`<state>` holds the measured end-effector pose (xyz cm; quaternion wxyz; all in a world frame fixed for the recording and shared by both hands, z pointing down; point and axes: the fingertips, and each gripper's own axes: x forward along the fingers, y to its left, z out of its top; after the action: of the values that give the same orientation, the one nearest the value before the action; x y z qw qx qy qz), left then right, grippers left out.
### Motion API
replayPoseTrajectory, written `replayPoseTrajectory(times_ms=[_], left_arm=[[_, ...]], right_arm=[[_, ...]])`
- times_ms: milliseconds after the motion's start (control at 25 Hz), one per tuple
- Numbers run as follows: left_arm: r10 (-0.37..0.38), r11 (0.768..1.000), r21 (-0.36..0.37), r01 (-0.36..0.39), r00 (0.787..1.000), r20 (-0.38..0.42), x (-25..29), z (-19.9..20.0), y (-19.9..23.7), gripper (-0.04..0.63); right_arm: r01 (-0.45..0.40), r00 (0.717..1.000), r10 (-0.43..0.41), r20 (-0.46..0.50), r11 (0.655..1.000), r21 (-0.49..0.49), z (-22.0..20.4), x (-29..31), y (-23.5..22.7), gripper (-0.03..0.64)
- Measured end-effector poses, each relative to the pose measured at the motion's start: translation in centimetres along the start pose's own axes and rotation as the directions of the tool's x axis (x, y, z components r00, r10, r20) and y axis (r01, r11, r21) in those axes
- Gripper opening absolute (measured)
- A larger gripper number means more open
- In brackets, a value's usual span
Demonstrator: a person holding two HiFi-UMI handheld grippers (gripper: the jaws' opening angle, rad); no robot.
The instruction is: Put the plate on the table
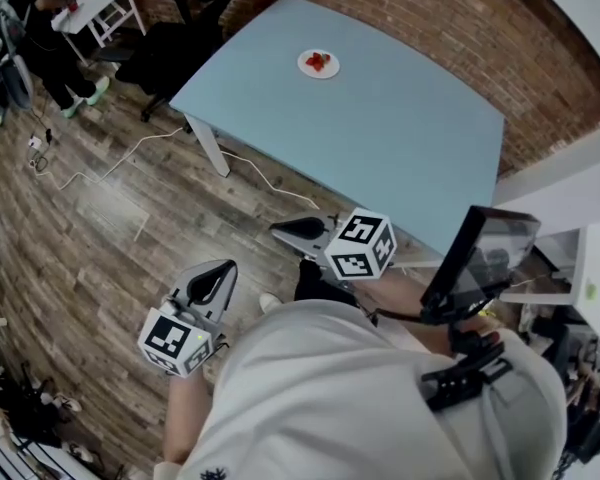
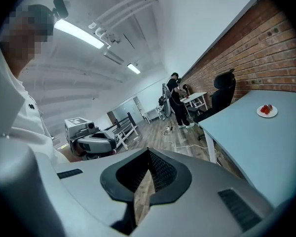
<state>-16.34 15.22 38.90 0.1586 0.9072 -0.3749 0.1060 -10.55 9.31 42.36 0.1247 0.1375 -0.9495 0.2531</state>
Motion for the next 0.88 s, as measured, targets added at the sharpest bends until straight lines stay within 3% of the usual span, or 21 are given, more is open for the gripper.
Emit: replayPoseTrajectory(times_ms=[880], left_arm=[[0.01,1.0,0.012,-0.01,1.0,-0.012,-0.5,-1.1,-1.2,0.003]], right_arm=[[-0.028,1.0,0.029,0.011,0.998,-0.056,0.1,-0.6,2.3,0.009]])
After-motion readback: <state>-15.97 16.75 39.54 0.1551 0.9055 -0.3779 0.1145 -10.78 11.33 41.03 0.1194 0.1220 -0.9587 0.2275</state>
